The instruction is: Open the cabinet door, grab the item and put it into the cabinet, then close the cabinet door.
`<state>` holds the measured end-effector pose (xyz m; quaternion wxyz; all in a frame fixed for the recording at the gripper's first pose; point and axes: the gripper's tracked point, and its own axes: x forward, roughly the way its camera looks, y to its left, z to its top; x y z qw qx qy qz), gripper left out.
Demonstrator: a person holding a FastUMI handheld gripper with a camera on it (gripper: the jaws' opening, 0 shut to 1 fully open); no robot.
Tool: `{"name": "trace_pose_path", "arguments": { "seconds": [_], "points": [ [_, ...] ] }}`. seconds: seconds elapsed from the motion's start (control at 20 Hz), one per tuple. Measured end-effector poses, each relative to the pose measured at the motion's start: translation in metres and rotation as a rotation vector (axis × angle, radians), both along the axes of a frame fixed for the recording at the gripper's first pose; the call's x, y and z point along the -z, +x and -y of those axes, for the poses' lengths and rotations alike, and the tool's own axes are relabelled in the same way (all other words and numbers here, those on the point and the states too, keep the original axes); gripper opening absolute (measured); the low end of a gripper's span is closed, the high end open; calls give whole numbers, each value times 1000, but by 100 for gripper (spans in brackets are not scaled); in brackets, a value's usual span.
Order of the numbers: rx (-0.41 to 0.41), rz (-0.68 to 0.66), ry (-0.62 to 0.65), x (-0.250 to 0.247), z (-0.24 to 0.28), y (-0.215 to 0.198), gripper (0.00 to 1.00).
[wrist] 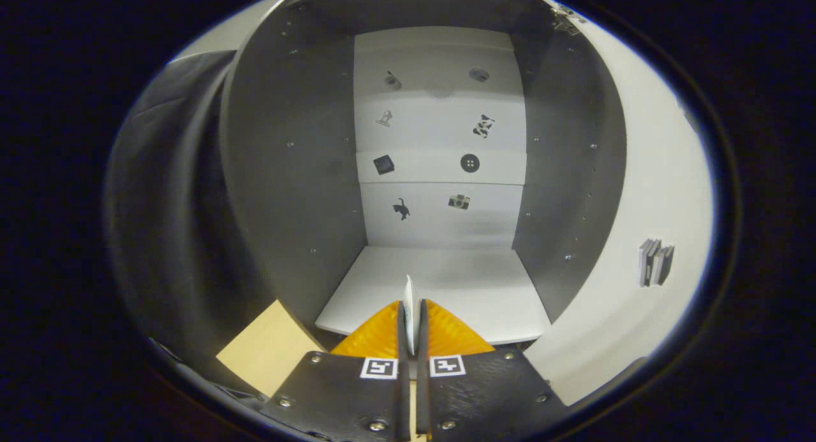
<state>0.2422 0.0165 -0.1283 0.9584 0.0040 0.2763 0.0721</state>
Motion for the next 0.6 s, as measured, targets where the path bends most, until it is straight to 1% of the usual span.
{"name": "trace_pose_path", "arguments": {
  "seconds": [0.4,0.6],
  "points": [
    [36,-170,-50,27,14,36,4],
    [33,-242,-52,42,14,45,4]
  ]
}}
